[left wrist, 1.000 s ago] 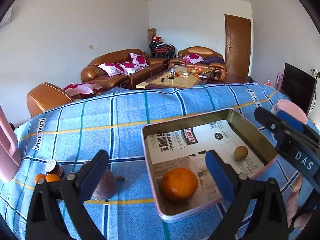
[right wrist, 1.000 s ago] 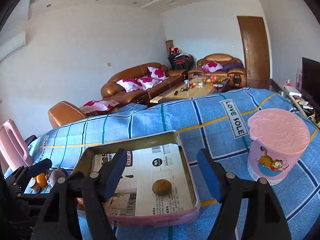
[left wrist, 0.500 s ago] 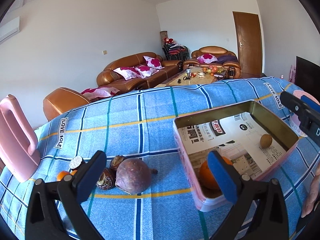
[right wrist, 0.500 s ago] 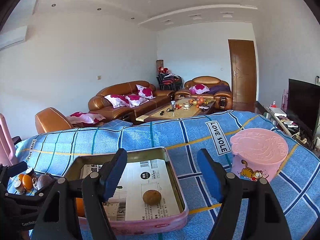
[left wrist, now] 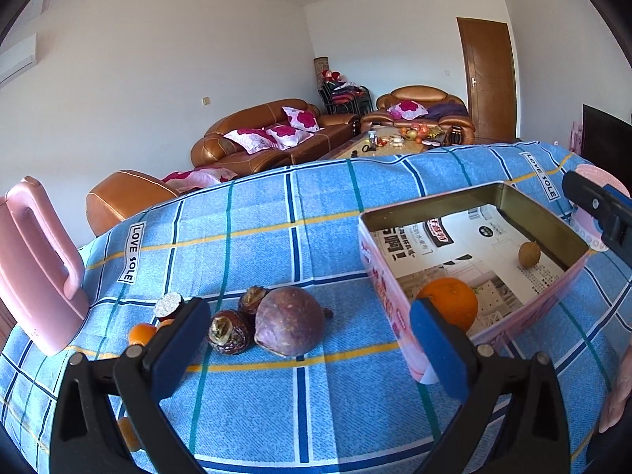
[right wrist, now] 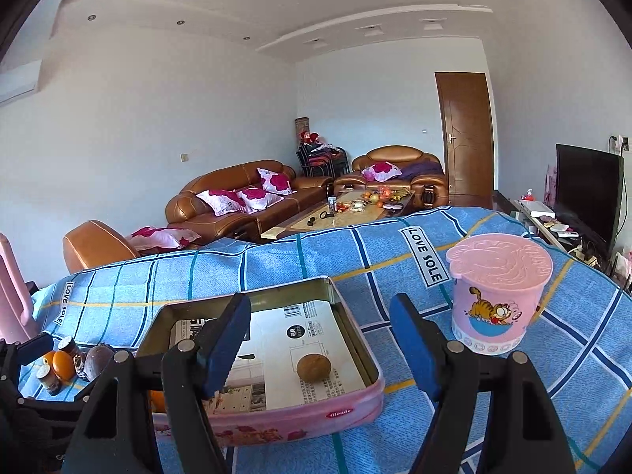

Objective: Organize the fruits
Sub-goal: 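Move both open tools back toward the remaining fruits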

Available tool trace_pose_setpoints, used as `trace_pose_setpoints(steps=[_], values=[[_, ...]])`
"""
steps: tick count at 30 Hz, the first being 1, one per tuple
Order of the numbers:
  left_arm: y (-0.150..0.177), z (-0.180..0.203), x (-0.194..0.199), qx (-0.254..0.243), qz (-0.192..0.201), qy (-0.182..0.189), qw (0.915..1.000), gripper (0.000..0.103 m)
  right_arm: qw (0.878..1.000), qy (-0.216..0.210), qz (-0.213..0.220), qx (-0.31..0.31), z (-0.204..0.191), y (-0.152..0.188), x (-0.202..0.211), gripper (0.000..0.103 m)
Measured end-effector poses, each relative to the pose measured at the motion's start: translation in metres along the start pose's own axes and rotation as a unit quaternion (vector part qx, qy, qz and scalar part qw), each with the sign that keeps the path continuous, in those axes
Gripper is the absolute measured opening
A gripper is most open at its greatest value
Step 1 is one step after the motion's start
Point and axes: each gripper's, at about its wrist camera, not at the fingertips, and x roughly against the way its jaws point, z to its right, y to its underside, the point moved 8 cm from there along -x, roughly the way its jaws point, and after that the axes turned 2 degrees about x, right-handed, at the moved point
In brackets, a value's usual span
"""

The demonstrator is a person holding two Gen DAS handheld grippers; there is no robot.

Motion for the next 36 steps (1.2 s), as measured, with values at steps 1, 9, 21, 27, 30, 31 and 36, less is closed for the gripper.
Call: trace_pose_setpoints(steps=[1, 9, 21, 27, 30, 31, 36], values=[[0.001, -0.002, 0.0, 0.001, -0.001, 0.001, 1.0, 0.103, 1.0, 0.002, 0.0, 0.001, -0.002, 0.001, 0.001, 0.074], [0.01, -0.018, 0.002, 0.005, -0.014, 0.007, 0.9999, 0.103, 1.0, -0.011, -0.011, 0.008, -0.028, 0.009, 0.011, 0.074], [0.033, -0.068, 0.003, 0.043, -0.055, 0.014, 0.9975, 0.103, 0.998, -0.051, -0.024, 0.041, -0.088, 0.021, 0.021, 0.074], [0.052, -0.101, 0.008, 0.057, -0.077, 0.004, 0.9954, 0.103, 0.995, -0.075, -0.035, 0.058, -0.121, 0.029, 0.024, 0.074], [0.061, -0.117, 0.012, 0.06, -0.085, 0.0, 0.9946, 0.103, 0.993, -0.091, -0.038, 0.067, -0.138, 0.033, 0.027, 0.074], [0.064, -0.122, 0.013, 0.061, -0.089, 0.002, 0.9942, 0.101, 0.992, -0.093, -0.039, 0.072, -0.144, 0.034, 0.028, 0.074], [0.084, -0.137, 0.014, 0.078, -0.122, 0.032, 0.989, 0.091, 0.989, -0.108, -0.039, 0.097, -0.174, 0.04, 0.035, 0.074]])
